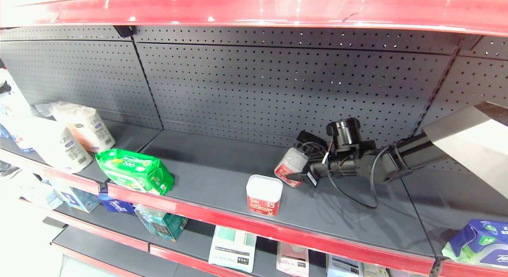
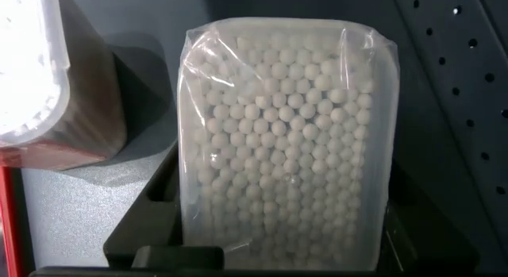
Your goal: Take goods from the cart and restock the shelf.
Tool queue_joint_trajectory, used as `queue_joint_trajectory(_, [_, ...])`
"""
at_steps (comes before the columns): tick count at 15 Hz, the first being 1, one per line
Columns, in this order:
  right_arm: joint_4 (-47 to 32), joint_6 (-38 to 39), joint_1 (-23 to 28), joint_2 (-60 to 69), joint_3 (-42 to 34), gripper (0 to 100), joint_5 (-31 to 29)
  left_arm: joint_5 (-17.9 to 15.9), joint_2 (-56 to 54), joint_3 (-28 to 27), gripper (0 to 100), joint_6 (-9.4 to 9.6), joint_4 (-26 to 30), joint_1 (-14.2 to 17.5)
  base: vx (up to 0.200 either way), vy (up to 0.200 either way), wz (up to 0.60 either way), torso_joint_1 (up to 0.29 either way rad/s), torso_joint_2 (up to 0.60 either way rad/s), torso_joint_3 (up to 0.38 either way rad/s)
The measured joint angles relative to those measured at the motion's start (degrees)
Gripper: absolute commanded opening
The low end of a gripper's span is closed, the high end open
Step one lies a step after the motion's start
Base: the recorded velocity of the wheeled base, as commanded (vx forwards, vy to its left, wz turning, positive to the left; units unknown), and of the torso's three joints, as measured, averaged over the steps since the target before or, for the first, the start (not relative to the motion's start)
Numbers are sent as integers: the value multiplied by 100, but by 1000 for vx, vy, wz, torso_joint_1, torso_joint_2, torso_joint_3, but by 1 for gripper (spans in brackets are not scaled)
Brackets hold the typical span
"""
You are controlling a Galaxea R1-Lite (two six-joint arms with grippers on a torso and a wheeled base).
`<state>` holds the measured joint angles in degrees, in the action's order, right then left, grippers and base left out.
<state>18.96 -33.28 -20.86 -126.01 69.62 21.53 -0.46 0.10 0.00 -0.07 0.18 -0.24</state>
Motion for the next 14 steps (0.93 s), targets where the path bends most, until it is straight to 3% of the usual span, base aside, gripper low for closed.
queue_joint_trajectory(1, [1,0,0,-12,-2,100,0,0,0,0,100,0,0,0,0,0,0,0,0,0])
queue_joint_trajectory(8, [48,27,-39,-30,-13,100,-23,2,0,0,100,0,0,-2,0,0,0,0,0,0])
queue_joint_trajectory(14, [48,332,22,146,-284,100,-399,2,0,0,100,0,-2,-2,0,0,0,0,0,0])
